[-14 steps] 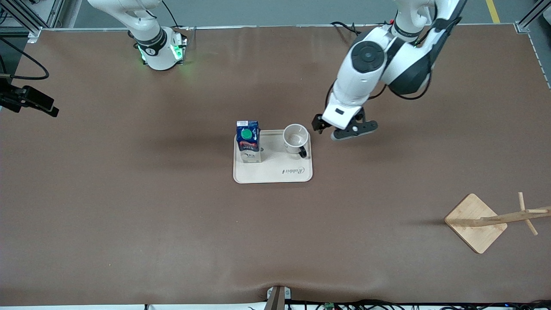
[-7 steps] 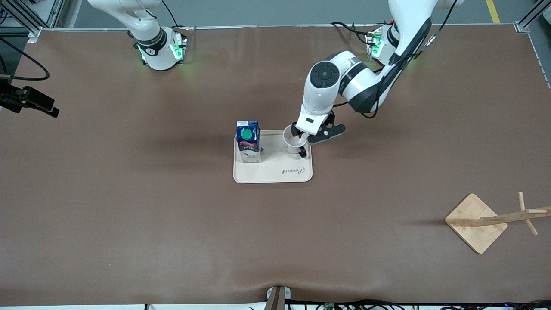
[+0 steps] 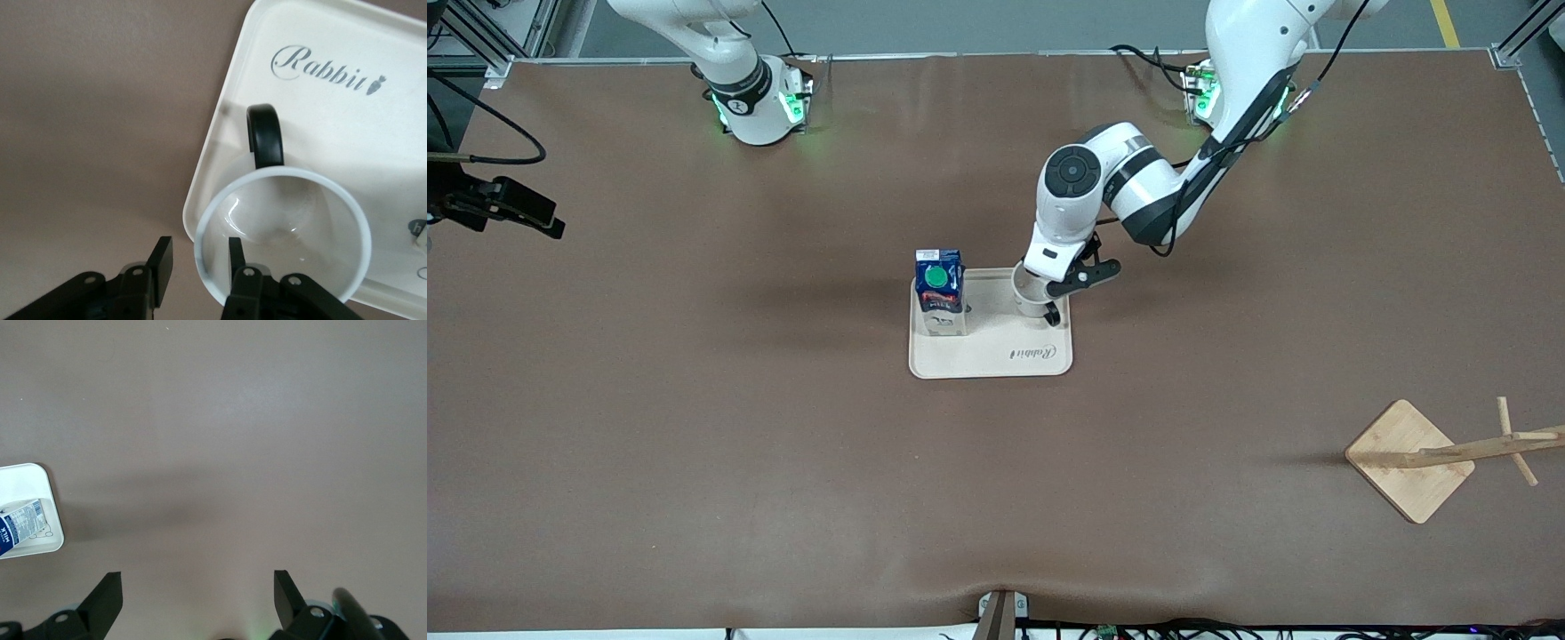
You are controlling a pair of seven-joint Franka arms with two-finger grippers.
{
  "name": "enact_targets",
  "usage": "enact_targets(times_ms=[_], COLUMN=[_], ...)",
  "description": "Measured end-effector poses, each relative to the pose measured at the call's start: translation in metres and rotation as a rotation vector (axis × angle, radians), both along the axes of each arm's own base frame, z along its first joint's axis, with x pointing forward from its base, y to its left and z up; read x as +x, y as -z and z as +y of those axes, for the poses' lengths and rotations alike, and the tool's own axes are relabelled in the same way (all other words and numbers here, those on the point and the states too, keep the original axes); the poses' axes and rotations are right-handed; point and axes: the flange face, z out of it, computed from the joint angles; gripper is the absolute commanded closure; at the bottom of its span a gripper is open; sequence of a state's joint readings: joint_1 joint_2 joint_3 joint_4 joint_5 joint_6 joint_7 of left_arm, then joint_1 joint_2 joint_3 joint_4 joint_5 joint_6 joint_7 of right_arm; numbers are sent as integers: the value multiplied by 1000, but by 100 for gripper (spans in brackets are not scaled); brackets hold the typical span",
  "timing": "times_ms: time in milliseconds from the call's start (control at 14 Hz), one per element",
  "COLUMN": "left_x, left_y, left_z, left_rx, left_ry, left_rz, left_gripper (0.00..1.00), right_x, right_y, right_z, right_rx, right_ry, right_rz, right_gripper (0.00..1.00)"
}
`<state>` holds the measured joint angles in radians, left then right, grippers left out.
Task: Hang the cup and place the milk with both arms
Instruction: 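Lower the left gripper and grasp the white mug by its rim, then carry the mug with the left gripper toward the wooden stand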
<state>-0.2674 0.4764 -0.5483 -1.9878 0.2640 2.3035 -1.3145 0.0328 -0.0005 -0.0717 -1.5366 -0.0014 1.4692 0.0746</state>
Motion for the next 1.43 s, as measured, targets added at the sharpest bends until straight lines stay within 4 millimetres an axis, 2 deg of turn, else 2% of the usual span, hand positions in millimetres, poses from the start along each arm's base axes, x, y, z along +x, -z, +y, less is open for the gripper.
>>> enact_targets(times_ms=[71,214,571,786,929,1071,1429], left_x=[0,0,13,30,47,67,113], left_y=[4,9,3,-3,-18,-44,-124], left_z=[0,-1,-6,-5,2,17,85], left_rx=[2,1,-24,-40,-53,-49,-24], left_ry=[-4,-6,-23,-47,-71,-104,-145], left_rz=[7,16,1,-13,-42,-76,-181], left_gripper=[83,100,100,100,100,100,100], right_x=[1,3,5,6,6,6,6], right_y=[1,6,10,9,9,9,10], right_z=[0,0,1,3,3,4,4], right_rx=[0,0,-1,-1,-1,-1,-1], right_ry=[1,0,-3,-7,-7,-8,-10], right_rz=[2,11,16,16,15,15,18], right_gripper=[0,0,0,0,0,0,0])
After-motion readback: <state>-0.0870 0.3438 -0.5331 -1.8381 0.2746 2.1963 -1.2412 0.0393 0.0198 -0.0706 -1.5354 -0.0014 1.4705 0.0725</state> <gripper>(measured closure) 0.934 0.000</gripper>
